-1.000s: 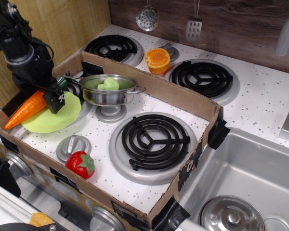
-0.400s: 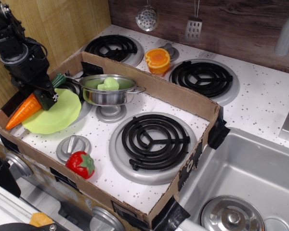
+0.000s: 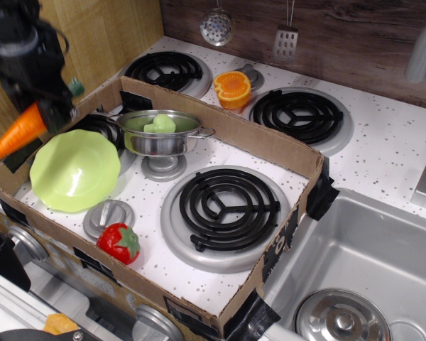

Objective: Take carrot off plate

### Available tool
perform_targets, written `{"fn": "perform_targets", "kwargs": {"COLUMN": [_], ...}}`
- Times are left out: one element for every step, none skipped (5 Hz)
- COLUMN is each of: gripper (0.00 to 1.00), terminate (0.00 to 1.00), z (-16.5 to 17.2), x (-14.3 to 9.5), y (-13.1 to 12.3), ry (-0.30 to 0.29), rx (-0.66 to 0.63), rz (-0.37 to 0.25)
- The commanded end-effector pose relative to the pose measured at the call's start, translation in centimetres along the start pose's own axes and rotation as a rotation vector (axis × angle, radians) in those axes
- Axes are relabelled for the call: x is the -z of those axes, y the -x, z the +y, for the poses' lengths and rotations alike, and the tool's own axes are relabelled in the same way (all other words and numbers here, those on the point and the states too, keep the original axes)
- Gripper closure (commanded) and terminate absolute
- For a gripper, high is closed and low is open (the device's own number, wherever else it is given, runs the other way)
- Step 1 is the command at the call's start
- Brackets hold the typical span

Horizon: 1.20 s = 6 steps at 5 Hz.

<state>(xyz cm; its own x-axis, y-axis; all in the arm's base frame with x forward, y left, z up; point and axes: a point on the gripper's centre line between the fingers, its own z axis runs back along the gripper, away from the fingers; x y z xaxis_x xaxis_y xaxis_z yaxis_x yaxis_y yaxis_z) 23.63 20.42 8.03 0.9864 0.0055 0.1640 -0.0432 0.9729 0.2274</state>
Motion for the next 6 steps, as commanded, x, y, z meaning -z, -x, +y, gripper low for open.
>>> {"fn": "perform_targets", "kwargs": {"gripper": [1.0, 1.0, 1.0, 1.0, 1.0, 1.0], "terminate": [0.0, 0.0, 0.0, 0.0, 0.0, 0.0], "z": [-3.7, -7.2, -10.1, -12.8, -14.9, -16.7], "x": [-4.9, -4.9, -5.1, -6.1, -6.8, -6.4], "y": [-0.8, -1.0, -1.6, -2.5, -3.4, -4.5], "ry": [0.06, 0.104, 0.124, 0.114, 0.102, 0.116], "rx": [-0.12, -0.162, -0.212, -0.287, -0.374, -0.419], "rz": [0.017, 0.025, 0.023, 0.005, 0.007, -0.01]}}
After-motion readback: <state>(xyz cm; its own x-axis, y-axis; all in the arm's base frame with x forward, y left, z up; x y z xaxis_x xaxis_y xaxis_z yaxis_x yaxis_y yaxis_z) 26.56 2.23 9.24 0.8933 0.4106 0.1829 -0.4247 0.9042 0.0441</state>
